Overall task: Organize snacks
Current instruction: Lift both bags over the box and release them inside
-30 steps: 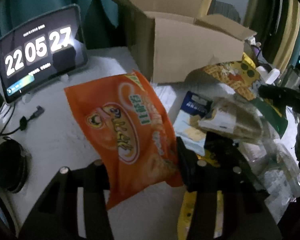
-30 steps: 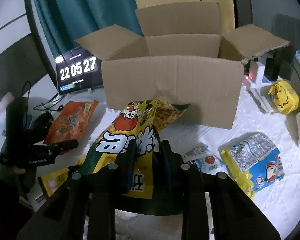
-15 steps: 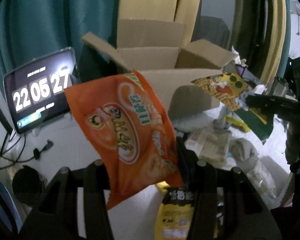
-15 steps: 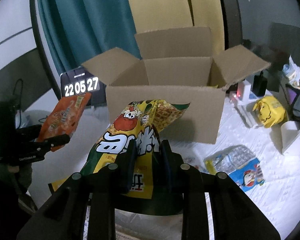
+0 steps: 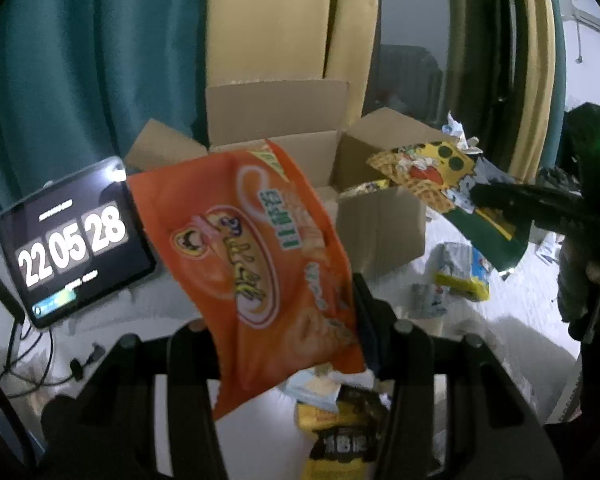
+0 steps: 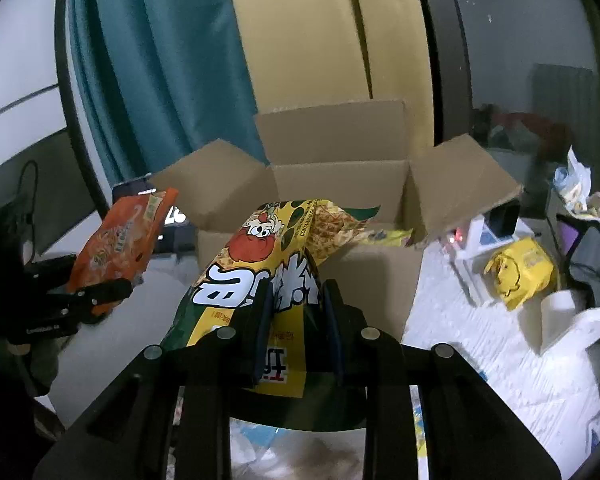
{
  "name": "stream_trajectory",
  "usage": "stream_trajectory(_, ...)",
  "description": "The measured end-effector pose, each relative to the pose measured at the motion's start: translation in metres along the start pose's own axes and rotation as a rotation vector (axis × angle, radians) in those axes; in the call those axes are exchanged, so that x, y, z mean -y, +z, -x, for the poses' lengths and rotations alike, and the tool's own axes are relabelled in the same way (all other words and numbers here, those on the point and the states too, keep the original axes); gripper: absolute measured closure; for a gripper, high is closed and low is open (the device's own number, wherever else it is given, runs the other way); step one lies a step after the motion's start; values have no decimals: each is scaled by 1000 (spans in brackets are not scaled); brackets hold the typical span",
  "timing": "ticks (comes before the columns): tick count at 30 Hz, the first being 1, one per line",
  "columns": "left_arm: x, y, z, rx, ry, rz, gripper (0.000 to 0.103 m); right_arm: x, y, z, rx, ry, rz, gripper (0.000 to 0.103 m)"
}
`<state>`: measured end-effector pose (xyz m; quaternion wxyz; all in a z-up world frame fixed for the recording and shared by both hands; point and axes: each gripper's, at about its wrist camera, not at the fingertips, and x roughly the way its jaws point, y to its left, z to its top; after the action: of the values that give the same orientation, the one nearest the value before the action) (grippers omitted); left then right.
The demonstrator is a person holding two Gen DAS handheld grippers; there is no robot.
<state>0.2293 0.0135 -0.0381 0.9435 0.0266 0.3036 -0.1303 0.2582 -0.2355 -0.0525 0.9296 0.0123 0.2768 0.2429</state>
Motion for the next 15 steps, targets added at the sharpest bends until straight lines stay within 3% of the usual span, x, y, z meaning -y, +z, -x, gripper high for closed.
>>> stream_trajectory(15,0,50,-43,23,-13,-56,54,29,35,-26,54,-17,-25,76)
